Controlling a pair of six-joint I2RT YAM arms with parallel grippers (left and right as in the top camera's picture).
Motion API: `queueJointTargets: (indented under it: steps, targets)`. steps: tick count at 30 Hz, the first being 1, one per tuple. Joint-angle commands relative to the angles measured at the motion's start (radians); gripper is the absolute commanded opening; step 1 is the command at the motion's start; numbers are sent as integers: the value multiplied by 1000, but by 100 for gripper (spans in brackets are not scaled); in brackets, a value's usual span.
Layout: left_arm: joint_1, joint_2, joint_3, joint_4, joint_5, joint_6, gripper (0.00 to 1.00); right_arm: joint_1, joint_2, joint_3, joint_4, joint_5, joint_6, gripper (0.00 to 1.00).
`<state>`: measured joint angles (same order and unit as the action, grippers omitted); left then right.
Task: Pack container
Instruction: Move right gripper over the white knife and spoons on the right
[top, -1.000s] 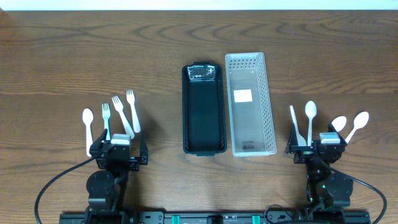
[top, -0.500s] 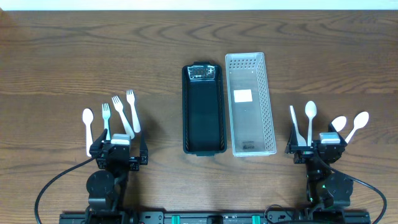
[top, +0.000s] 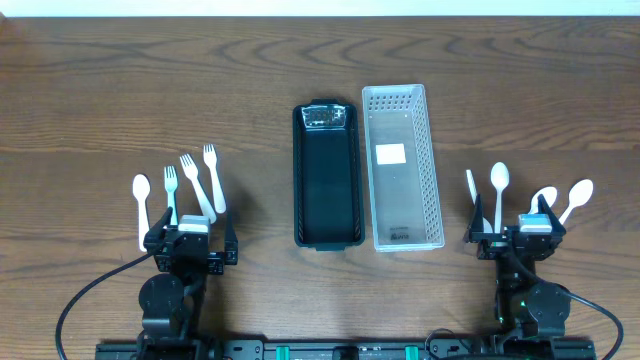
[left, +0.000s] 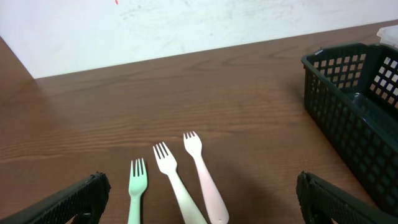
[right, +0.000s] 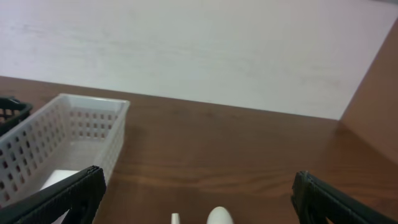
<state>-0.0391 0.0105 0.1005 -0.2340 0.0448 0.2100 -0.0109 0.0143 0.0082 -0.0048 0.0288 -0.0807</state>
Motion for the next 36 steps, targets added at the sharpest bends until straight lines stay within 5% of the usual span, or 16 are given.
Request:
queueJointTargets:
  steps: [1,4,7,15,23,28,36]
  targets:
    - [5,-4,-27,-3,-14,-36,98,-3,-8,-3,-40,-19,130,99]
    - [5,14,-10,-11,-14,-183,98,-3,-3,0,-72,-32,331,99]
    - [5,72,55,-10,-14,-273,98,-4,17,27,-68,-23,365,99]
    - [5,496,410,-60,-14,-272,98,-4,273,285,-161,41,328,99]
    - [5,970,870,-422,-14,-272,98,-5,809,797,-613,42,239,99]
    - [5,1103,980,-534,-14,-272,98,-5,1120,1104,-935,41,235,99]
    - [5,1125,979,-547,-14,-272,98,1,1328,1205,-1013,18,156,99]
